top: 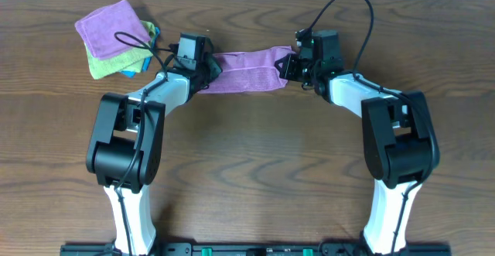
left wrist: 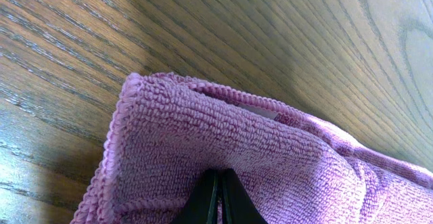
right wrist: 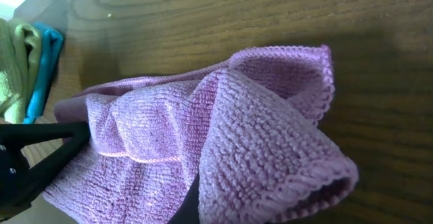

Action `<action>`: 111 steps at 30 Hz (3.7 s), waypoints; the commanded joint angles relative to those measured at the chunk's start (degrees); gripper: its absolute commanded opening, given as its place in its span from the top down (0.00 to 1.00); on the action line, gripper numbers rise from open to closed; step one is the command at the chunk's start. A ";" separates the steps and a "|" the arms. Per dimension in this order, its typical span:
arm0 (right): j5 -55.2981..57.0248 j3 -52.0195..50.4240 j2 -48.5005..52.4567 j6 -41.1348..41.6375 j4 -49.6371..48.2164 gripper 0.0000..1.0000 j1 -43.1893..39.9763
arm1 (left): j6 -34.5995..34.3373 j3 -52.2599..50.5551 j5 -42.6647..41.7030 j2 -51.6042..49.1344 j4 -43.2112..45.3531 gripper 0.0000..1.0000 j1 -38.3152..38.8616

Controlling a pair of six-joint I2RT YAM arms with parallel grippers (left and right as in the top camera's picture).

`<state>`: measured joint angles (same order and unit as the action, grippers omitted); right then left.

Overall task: Fold the cloth
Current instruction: 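Move the right gripper's end toward the left gripper, folding the strip, then release the folded pink cloth from the right gripper and withdraw right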

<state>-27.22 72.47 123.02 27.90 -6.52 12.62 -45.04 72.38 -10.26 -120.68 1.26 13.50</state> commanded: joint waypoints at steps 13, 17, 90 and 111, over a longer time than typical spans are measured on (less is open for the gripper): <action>-0.87 4.26 -7.78 -0.72 0.09 0.99 2.80 | -0.22 2.47 1.16 -1.07 -1.25 0.94 -0.44; -0.17 5.84 -7.78 -0.74 0.13 0.99 5.42 | -0.22 2.49 0.57 -1.07 -1.22 0.94 -0.44; 16.68 19.39 5.99 -11.04 7.48 0.62 25.88 | 7.80 4.61 0.11 15.93 -12.04 0.94 -11.43; 16.26 27.76 4.50 -11.04 14.21 0.11 24.90 | 7.78 4.61 -0.39 17.35 -16.04 0.67 -13.49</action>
<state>-10.87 98.65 128.09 17.28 6.07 39.42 -37.74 75.70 -10.96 -105.36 -13.85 0.51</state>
